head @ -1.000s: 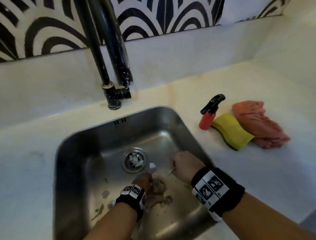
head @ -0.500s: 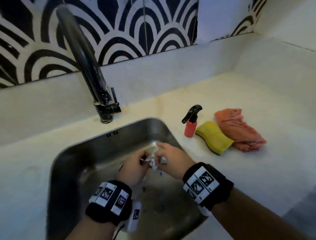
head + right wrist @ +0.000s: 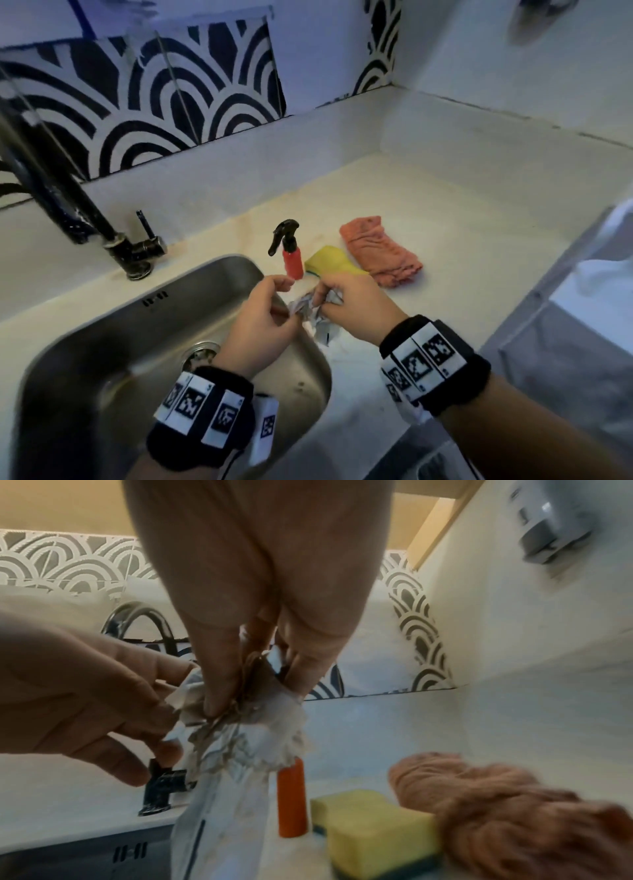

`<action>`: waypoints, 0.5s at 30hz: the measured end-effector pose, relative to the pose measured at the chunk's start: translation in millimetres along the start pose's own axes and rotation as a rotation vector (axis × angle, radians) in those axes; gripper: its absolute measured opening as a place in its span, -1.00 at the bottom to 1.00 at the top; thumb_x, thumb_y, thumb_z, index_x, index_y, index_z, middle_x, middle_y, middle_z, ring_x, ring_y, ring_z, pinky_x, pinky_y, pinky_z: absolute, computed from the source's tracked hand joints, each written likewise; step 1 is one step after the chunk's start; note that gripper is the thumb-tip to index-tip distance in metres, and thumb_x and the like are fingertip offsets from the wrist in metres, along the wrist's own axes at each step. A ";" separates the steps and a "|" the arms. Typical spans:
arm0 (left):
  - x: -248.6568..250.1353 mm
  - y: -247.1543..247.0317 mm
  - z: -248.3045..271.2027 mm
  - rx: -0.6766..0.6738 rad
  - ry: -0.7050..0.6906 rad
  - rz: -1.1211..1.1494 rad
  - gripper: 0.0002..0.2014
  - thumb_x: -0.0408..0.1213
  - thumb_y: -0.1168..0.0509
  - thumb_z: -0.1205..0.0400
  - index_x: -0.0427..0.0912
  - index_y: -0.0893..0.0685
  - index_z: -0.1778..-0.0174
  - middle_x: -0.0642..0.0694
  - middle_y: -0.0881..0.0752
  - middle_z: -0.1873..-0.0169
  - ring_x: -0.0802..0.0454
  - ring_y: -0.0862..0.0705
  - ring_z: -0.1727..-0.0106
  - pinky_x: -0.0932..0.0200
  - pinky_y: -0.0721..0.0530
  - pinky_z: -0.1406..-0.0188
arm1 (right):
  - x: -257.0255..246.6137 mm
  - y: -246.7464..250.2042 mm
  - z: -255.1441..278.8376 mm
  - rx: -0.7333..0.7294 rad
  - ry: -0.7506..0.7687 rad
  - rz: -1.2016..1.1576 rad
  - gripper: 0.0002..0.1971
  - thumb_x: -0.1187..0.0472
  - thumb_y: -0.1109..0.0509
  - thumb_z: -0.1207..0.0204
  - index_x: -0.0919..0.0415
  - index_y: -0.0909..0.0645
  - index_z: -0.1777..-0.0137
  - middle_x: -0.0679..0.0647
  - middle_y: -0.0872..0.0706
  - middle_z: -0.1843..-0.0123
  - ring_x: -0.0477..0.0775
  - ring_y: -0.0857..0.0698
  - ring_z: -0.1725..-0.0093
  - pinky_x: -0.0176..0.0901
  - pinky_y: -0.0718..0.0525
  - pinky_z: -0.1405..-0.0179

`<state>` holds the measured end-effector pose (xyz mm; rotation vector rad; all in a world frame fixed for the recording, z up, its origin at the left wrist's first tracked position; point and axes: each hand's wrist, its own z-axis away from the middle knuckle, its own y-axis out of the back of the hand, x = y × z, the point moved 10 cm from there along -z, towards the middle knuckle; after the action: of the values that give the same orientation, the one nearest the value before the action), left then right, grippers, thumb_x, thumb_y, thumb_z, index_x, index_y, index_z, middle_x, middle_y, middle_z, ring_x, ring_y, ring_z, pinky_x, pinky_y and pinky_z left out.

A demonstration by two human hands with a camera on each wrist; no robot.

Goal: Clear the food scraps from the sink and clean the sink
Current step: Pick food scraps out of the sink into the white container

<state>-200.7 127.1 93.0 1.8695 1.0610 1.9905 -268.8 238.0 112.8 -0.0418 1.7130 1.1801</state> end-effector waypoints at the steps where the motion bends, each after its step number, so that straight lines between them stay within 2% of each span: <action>1: 9.0 -11.2 2.0 -0.016 -0.006 -0.016 -0.62 -0.25 -0.39 -0.54 0.12 -0.46 -0.21 0.23 -0.56 -0.09 0.27 -0.65 0.12 0.45 -0.57 0.22 | 8.2 13.4 9.3 0.028 -0.008 -0.009 -0.85 0.45 -0.37 -0.41 0.22 -0.70 0.15 0.00 -0.73 0.10 -0.13 -0.61 0.11 -0.62 -0.44 0.31; 5: 48.8 -69.3 11.2 -0.103 -0.055 -0.107 -0.69 -0.17 -0.35 -0.56 0.10 -0.51 -0.21 0.18 -0.56 -0.16 0.24 -0.63 0.02 0.26 -0.54 0.11 | 47.7 61.9 51.3 0.087 -0.062 -0.040 -0.83 0.44 -0.39 -0.37 0.15 -0.69 0.20 0.02 -0.77 0.08 -0.11 -0.65 0.08 -0.61 -0.47 0.27; 8: 83.3 -118.7 20.5 -0.149 -0.096 -0.179 -0.69 -0.15 -0.32 -0.60 0.06 -0.50 -0.26 0.15 -0.53 -0.16 0.20 -0.59 -0.04 0.26 -0.50 0.04 | 82.9 91.3 87.2 0.117 -0.124 -0.012 -0.84 0.43 -0.39 -0.38 0.16 -0.70 0.18 -0.01 -0.77 0.09 -0.09 -0.67 0.06 -0.43 -0.53 0.21; 12: 125.3 -188.6 30.7 -0.216 -0.172 -0.245 -0.65 -0.18 -0.31 -0.60 -0.01 -0.52 -0.31 0.04 -0.55 -0.19 0.11 -0.58 -0.15 0.29 -0.47 -0.03 | 137.4 121.1 138.4 0.163 -0.223 -0.016 -0.84 0.43 -0.38 -0.40 0.17 -0.71 0.17 -0.09 -0.68 0.18 -0.12 -0.62 0.13 -0.50 -0.50 0.28; 15: 145.2 -240.7 36.6 -0.262 -0.224 -0.325 -0.62 -0.19 -0.29 -0.60 -0.04 -0.53 -0.35 -0.02 -0.56 -0.27 0.01 -0.54 -0.30 0.19 -0.49 -0.22 | 178.2 135.6 176.2 0.185 -0.297 -0.001 -0.86 0.39 -0.39 -0.42 0.11 -0.66 0.19 -0.05 -0.70 0.11 -0.04 -0.64 0.05 -0.22 -0.59 0.11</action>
<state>-267.1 400.0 54.6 1.6184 0.9212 1.6082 -302.5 517.9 71.9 0.2350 1.5487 0.9693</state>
